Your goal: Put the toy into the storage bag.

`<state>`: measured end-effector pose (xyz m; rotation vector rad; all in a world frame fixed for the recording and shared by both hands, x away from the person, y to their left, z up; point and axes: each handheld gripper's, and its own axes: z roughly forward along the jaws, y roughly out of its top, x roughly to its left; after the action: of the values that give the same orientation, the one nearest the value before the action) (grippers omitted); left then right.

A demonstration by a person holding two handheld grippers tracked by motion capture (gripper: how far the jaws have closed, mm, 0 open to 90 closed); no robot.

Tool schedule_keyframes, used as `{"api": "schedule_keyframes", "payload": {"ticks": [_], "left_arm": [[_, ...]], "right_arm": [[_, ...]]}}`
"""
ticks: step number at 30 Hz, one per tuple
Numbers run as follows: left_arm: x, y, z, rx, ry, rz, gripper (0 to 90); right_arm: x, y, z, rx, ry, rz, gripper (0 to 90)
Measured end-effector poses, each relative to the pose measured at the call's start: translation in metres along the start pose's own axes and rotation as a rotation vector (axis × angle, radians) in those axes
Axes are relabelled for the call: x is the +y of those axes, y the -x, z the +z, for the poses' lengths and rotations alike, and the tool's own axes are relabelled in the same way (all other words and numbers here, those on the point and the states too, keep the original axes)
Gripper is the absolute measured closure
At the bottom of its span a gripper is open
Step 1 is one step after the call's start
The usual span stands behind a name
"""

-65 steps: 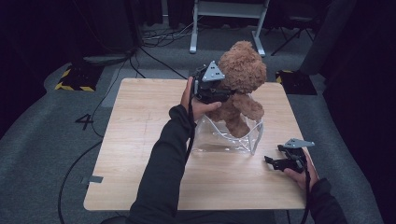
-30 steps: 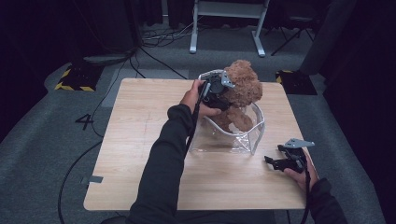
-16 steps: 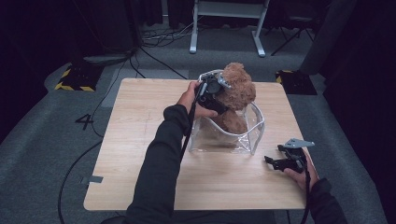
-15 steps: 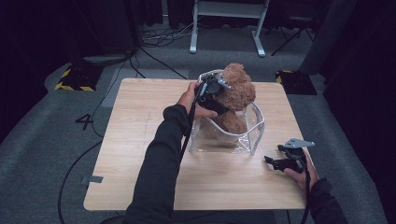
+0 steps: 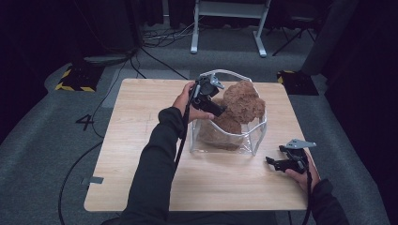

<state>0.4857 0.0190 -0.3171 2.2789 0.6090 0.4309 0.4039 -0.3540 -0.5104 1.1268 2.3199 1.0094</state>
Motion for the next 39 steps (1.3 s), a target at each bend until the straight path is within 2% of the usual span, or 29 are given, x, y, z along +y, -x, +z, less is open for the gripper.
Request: {"api": "schedule_keyframes", "payload": {"ticks": [3, 11, 16, 27, 39], "left_arm": [[0.0, 0.001, 0.0, 0.007, 0.007, 0.013, 21.8], [-0.002, 0.003, -0.006, 0.027, 0.023, 0.006, 20.9], [-0.004, 0.001, -0.015, 0.045, 0.042, 0.004, 19.8], [-0.014, -0.003, -0.041, 0.099, 0.129, -0.029, 17.9], [-0.03, -0.005, -0.065, 0.146, 0.139, -0.027, 17.5]], "right_arm": [[0.0, 0.0, 0.0, 0.0, 0.0, 0.0, 14.2], [0.0, 0.0, 0.0, 0.0, 0.0, 0.0, 14.2], [0.0, 0.0, 0.0, 0.0, 0.0, 0.0, 14.2], [0.0, 0.0, 0.0, 0.0, 0.0, 0.0, 14.2], [0.0, 0.0, 0.0, 0.0, 0.0, 0.0, 14.2]]}}
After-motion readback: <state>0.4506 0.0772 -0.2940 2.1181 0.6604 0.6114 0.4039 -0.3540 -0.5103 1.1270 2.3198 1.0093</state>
